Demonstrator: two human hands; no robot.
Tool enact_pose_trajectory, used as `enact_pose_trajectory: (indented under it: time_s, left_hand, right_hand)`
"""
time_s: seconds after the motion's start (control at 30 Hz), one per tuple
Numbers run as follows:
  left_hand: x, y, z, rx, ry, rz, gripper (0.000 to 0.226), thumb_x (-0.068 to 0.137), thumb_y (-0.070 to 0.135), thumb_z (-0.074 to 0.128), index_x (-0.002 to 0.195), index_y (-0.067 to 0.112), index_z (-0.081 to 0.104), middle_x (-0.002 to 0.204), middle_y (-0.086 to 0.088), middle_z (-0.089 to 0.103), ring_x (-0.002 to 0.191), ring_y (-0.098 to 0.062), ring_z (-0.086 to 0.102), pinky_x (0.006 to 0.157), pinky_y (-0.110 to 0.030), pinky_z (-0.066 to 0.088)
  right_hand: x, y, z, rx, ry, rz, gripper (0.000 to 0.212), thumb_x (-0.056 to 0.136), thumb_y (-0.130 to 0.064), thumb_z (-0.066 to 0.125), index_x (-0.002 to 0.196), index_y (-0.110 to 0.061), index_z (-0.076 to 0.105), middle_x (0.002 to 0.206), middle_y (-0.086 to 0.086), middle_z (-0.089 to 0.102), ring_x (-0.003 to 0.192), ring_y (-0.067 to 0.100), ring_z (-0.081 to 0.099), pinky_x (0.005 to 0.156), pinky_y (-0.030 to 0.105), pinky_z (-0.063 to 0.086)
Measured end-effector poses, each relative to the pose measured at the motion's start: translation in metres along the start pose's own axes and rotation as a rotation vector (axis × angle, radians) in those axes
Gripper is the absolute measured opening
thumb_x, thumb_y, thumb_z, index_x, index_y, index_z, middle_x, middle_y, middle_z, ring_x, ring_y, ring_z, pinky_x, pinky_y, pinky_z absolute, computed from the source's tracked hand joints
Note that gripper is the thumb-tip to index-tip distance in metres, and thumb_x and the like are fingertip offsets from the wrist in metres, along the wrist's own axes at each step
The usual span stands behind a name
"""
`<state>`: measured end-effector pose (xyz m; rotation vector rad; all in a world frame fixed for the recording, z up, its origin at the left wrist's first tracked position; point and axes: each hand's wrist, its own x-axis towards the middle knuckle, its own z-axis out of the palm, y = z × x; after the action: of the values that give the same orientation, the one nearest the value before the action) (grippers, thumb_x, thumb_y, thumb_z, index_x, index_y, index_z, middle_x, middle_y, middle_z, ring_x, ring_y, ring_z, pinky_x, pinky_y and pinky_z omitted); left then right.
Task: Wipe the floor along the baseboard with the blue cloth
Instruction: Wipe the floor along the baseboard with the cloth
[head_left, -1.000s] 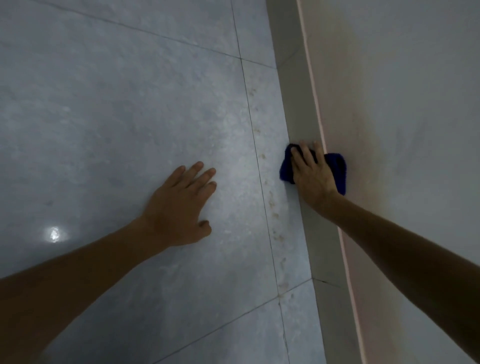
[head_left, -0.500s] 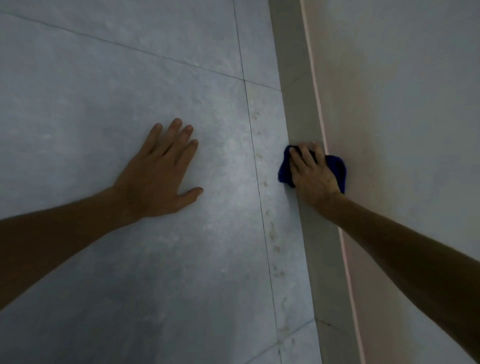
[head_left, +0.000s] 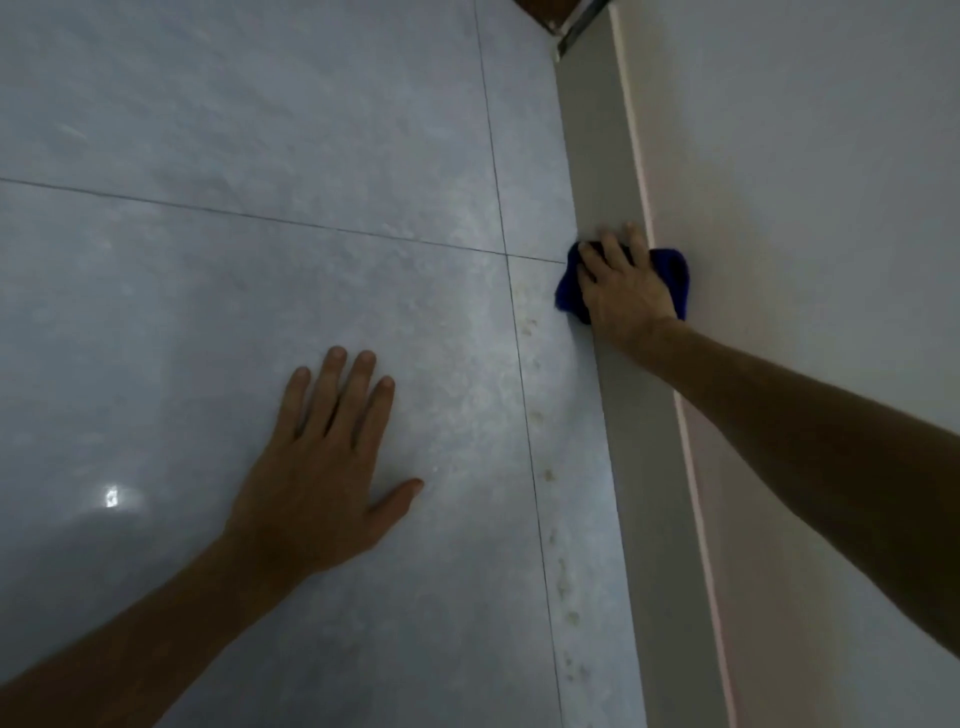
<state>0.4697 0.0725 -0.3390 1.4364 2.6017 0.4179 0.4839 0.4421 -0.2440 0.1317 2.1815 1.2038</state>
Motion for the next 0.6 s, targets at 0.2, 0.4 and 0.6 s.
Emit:
enact_pose_trajectory:
  time_s: [0.2, 0.4, 0.6]
  left_hand:
    - [-0.001, -0.001, -0.002, -0.022, 0.021, -0.012, 0.090, 0.094, 0.066, 0.042, 0.154, -0.001, 0.037, 0.165, -0.025, 0.023, 0.155, -0.043, 0.015, 0.123, -0.062, 0.018]
    - [-0.002, -0.003, 0.001, -0.041, 0.009, -0.010, 0.092, 0.094, 0.067, 0.041, 0.156, 0.000, 0.032, 0.166, -0.025, 0.020, 0.155, -0.043, 0.012, 0.123, -0.061, 0.015]
    - [-0.001, -0.004, 0.007, -0.037, 0.069, -0.005, 0.091, 0.094, 0.068, 0.038, 0.156, 0.001, 0.033, 0.166, -0.024, 0.021, 0.156, -0.042, 0.012, 0.123, -0.061, 0.017]
  right_hand:
    - [-0.057, -0.023, 0.026, -0.014, 0.055, -0.046, 0.062, 0.100, -0.027, 0.051, 0.152, 0.002, 0.034, 0.163, 0.023, 0.025, 0.148, 0.045, 0.019, 0.122, 0.059, 0.016]
    - [-0.155, -0.038, 0.046, -0.051, -0.009, -0.301, 0.056, 0.100, -0.029, 0.035, 0.132, 0.009, 0.060, 0.152, 0.029, 0.044, 0.141, 0.048, 0.036, 0.120, 0.066, 0.019]
    - [-0.005, 0.021, -0.004, -0.069, 0.073, -0.001, 0.056, 0.100, -0.035, 0.048, 0.147, -0.004, 0.047, 0.157, 0.017, 0.035, 0.142, 0.040, 0.032, 0.121, 0.058, 0.017]
